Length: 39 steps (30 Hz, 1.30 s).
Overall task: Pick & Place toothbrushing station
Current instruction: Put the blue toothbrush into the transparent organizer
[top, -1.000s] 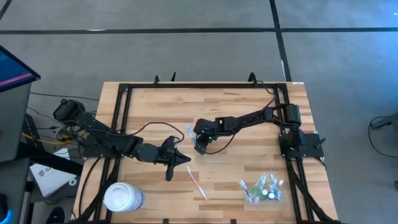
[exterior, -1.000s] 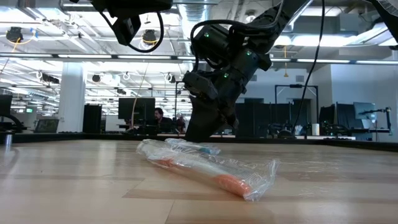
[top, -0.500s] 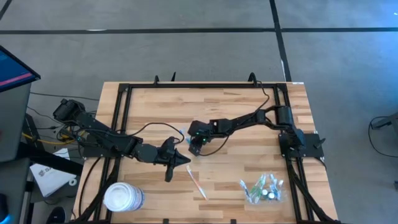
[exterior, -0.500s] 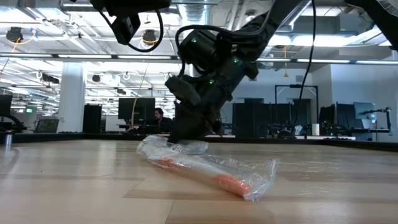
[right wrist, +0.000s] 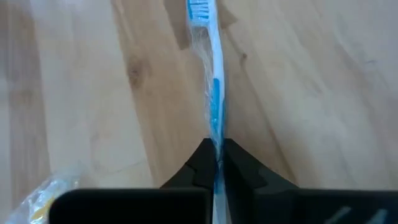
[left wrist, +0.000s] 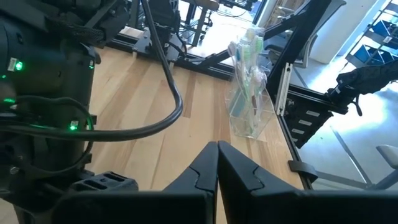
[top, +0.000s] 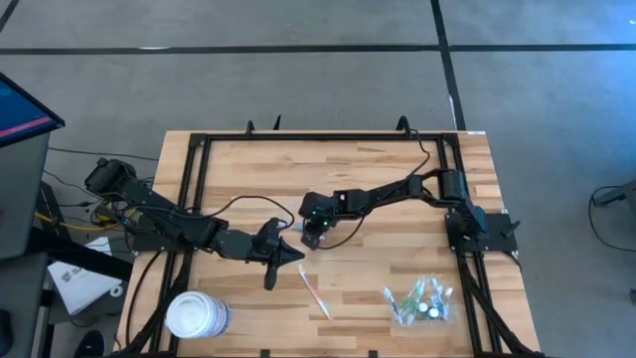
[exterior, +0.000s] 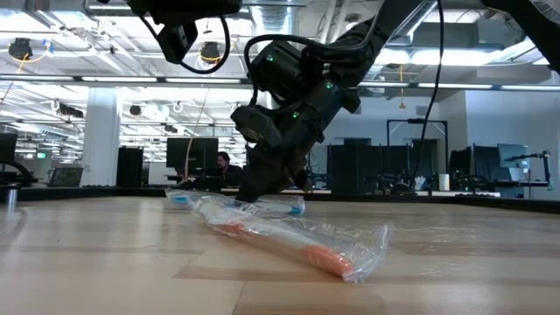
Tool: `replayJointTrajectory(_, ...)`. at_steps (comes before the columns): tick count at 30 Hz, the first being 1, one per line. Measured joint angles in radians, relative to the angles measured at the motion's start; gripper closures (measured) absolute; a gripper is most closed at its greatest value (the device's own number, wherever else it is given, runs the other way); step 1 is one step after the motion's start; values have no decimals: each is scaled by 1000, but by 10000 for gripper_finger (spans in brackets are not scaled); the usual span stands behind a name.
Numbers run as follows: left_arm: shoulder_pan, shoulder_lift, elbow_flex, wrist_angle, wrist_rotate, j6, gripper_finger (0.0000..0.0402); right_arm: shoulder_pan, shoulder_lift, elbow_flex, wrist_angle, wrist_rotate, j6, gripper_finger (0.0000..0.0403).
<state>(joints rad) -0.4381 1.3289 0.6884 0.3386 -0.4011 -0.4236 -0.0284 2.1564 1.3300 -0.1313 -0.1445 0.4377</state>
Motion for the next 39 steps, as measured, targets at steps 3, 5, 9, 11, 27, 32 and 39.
replayJointTrajectory(3,0,0,0,-1,0,0,401,1,-15,-2,5,-16,-14,398)
replayJointTrajectory(5,0,0,0,-1,0,0,401,4,-25,-4,2,-17,-23,399)
replayJointTrajectory(9,-4,0,0,-2,0,0,401,18,-58,-9,-14,-19,-53,401)
replayJointTrajectory(11,-9,0,0,-2,0,0,401,23,-82,-7,-6,-19,-68,402)
replayJointTrajectory(27,-15,0,0,-1,-18,5,401,32,-238,-76,15,42,-108,403)
replayJointTrajectory(32,-15,0,0,1,-18,6,401,23,-346,-172,81,49,-106,403)
replayJointTrajectory(39,-15,0,0,5,-18,9,401,23,-486,-311,157,49,-90,403)
